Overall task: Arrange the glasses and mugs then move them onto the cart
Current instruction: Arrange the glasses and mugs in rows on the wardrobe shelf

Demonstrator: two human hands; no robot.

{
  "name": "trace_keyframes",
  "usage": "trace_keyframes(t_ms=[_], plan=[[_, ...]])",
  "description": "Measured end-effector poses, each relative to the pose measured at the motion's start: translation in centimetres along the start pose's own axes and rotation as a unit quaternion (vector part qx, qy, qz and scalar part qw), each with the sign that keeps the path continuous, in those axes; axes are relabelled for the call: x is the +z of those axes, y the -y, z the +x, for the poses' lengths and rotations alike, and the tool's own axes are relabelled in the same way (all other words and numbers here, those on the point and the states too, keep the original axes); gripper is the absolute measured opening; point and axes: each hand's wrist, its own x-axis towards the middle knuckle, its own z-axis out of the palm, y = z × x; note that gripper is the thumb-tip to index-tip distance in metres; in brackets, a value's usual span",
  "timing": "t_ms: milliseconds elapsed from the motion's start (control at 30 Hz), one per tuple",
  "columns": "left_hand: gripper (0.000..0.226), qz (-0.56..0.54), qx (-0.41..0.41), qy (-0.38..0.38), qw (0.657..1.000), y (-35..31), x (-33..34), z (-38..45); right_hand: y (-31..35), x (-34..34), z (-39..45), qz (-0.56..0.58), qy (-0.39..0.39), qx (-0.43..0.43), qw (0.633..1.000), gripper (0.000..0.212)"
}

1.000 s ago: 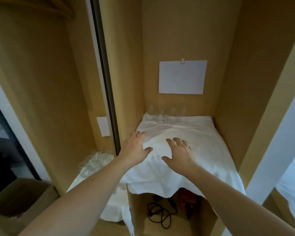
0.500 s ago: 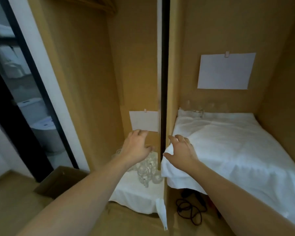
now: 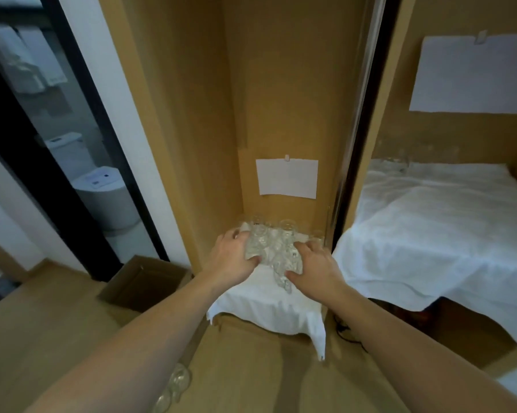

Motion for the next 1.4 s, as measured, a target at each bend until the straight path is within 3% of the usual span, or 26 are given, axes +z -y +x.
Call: trace_keyframes(t_ms=[267, 833, 1133, 1400], plan=[[0.071, -0.020, -0.051, 0.030, 0.998, 4.3, 2.5, 3.3, 0.7, 2.9, 5.8, -0.024, 0.049, -0.010, 0.998, 0.074], [0.072, -0.001, -0.110, 0.097, 0.989, 8.8, 4.6, 17.3, -1.0, 8.0, 20.6, 0.060, 0.121, 0.019, 0.991, 0.071], [0.068, -0.015, -0.082, 0.108, 0.991, 8.9, 7.7, 24.7, -4.0, 10.0, 26.9, 0.079, 0.142, 0.067, 0.984, 0.071], [0.074, -0.052, -0.088, 0.176, 0.979, 12.7, 14.2, 28.2, -5.4, 16.0, 27.9, 0.068, 0.196, 0.162, 0.965, 0.072]])
